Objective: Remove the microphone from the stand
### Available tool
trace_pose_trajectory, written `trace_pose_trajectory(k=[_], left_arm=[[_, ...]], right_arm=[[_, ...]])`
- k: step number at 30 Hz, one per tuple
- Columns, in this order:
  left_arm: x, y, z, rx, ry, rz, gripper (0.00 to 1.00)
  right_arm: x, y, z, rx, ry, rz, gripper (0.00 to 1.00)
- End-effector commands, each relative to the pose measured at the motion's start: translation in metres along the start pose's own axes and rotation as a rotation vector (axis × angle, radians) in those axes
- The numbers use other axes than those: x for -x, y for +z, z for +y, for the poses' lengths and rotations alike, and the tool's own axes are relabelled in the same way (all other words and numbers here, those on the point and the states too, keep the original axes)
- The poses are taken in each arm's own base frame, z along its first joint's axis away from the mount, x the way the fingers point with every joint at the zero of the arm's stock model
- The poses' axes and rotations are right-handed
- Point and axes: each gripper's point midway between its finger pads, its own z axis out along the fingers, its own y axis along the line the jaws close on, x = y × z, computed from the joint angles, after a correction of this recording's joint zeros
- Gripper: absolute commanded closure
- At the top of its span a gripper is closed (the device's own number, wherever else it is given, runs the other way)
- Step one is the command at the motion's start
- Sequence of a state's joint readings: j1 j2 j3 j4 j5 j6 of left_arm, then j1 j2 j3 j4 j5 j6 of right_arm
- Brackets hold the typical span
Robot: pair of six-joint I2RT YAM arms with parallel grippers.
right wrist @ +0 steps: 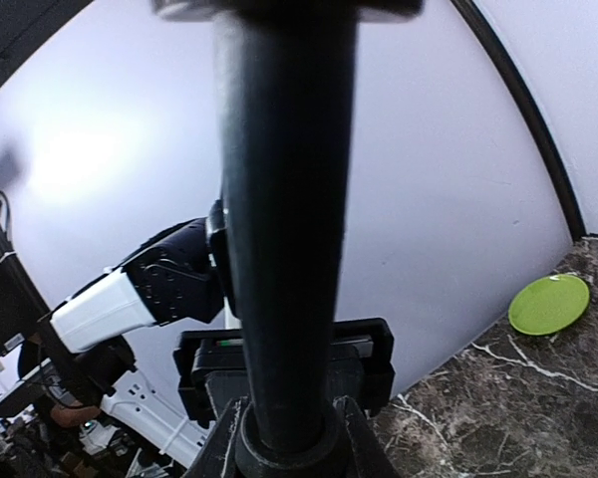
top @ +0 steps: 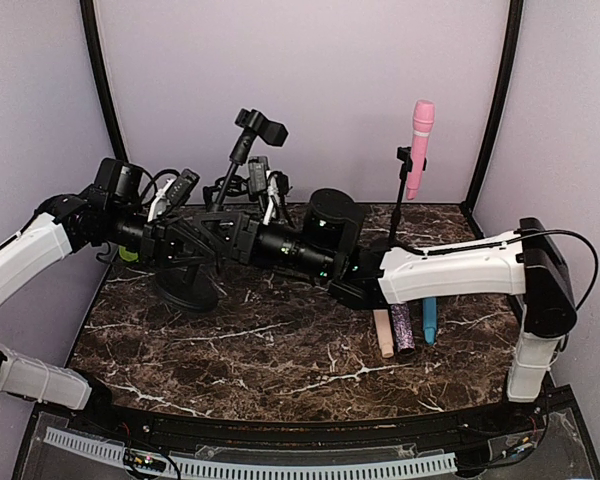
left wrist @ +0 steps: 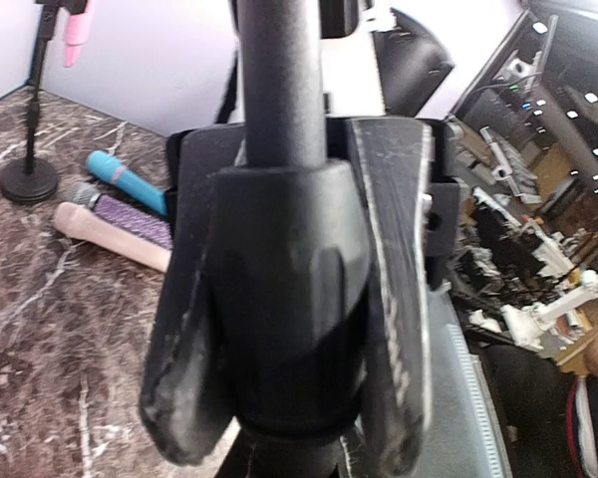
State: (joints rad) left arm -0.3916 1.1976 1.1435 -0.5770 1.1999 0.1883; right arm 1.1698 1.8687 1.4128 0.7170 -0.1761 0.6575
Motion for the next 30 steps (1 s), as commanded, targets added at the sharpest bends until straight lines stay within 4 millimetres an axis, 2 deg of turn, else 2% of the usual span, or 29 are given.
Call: trace_pose_trajectory(k=[1, 8, 13, 18, 22, 25, 28, 30], left_arm=[[0.023, -0.014, -0.023, -0.080, 0.083, -0.076, 1.00], [0.024, -0.015, -0.037, -0.197, 0.003, -0.089, 1.00], [0.020, -0.015, -0.039, -0.252, -0.047, -0.088, 1.00], [0.020, -0.014, -0.041, -0.279, -0.078, -0.084, 1.00], [0.022, -0.015, -0.040, -0.263, -0.063, -0.090, 1.00], [0.024, -0.014, -0.033, -0.190, -0.014, -0.098, 1.00], [0.027, -0.015, -0.022, -0.077, 0.061, -0.092, 1.00], [0.029, -0.016, -0.015, -0.011, 0.103, -0.088, 1.00]], right_arm=[[0.060, -0.033, 0.096, 0.457, 0.023, -0.140, 1.00], [0.063, -0.032, 0.094, 0.494, 0.027, -0.156, 0.97], [0.063, -0.026, 0.106, 0.588, 0.033, -0.131, 0.83], [0.067, -0.032, 0.122, 0.718, 0.054, -0.124, 0.71], [0.064, -0.029, 0.118, 0.693, 0.071, -0.103, 0.59], [0.066, -0.021, 0.088, 0.471, 0.060, -0.124, 0.35], [0.067, -0.015, 0.034, 0.097, 0.052, -0.141, 0.24], [0.065, -0.021, 0.013, -0.069, 0.033, -0.141, 0.18]])
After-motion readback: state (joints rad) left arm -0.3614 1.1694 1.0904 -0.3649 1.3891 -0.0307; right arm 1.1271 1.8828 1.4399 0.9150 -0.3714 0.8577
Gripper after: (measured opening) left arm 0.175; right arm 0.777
